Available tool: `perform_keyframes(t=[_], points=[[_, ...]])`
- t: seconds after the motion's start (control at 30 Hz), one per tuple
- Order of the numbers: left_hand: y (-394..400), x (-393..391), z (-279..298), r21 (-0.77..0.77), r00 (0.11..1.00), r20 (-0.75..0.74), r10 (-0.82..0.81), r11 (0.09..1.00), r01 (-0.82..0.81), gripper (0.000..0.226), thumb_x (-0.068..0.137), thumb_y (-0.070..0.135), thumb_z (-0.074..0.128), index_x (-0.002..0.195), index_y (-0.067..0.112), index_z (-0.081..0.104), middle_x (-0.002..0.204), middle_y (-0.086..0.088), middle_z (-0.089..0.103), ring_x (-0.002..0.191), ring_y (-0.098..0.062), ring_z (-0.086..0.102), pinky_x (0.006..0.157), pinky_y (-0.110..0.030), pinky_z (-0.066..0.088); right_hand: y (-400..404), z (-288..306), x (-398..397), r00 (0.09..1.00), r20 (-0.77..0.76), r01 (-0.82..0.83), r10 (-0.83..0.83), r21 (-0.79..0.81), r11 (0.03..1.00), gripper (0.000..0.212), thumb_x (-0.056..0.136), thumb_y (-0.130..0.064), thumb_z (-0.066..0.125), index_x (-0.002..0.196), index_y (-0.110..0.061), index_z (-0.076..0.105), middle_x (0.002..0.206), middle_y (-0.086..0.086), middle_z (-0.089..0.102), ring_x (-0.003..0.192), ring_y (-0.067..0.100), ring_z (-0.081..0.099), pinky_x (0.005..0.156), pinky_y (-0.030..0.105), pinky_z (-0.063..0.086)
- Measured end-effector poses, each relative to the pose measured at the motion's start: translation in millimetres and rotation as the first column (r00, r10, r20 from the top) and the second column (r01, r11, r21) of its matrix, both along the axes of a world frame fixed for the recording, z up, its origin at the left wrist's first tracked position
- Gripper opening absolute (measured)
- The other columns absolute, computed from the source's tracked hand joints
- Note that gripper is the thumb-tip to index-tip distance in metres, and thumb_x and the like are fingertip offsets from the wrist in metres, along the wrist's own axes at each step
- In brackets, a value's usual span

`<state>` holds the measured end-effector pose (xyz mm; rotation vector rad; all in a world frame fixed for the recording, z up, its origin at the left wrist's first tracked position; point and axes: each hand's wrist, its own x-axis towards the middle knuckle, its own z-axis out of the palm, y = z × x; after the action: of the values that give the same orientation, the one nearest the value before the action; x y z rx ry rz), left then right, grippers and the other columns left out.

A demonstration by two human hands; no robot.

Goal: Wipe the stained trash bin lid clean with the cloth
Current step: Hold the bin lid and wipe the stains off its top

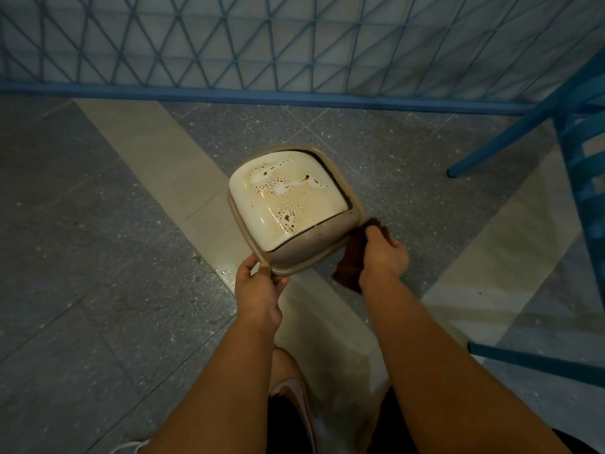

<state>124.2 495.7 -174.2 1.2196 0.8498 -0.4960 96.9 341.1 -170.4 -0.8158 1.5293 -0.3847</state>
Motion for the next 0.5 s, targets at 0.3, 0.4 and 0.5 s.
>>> perform_keyframes(t=[0.3, 0.4, 0.5], points=[[0, -1, 6, -0.046, 0.999, -0.042, 0.028, 0.999, -0.03, 0.041, 0.094, 0.0, 0.051, 0.133, 0.015, 0.049, 0.101, -0.011, 0.067, 0.09, -0.019, 0.066, 0.081, -0.028, 0.056, 34, 21, -16, 0.956, 0.068, -0.249, 0.285, -0.321, 0.914, 0.025, 0.085, -0.019, 0.067, 0.11, -0.02, 0.063, 0.103, -0.005, 0.066, 0.1, 0.013, 0.063, 0.087, 0.031, 0.052], [-2, -2, 6, -0.048, 0.997, -0.055, 0.049, 0.998, -0.052, 0.044, 0.094, -0.003, 0.049, 0.132, 0.019, 0.048, 0.094, -0.011, 0.066, 0.083, -0.021, 0.066, 0.078, -0.029, 0.057, 66, 30, -15, 0.901, 0.104, -0.339, 0.422, -0.438, 0.833, 0.025, 0.085, -0.013, 0.065, 0.109, -0.02, 0.065, 0.101, -0.011, 0.066, 0.095, -0.003, 0.061, 0.086, 0.02, 0.05], [-1, -2, 5, -0.037, 0.998, -0.051, 0.037, 0.999, -0.039, 0.045, 0.092, -0.007, 0.043, 0.125, 0.023, 0.048, 0.087, -0.013, 0.064, 0.074, -0.022, 0.06, 0.063, -0.031, 0.053, 93, 33, -23, 0.738, 0.034, -0.535, 0.674, -0.58, 0.615, 0.029, 0.085, -0.009, 0.062, 0.108, -0.027, 0.064, 0.104, -0.014, 0.062, 0.099, -0.005, 0.058, 0.086, 0.01, 0.045]])
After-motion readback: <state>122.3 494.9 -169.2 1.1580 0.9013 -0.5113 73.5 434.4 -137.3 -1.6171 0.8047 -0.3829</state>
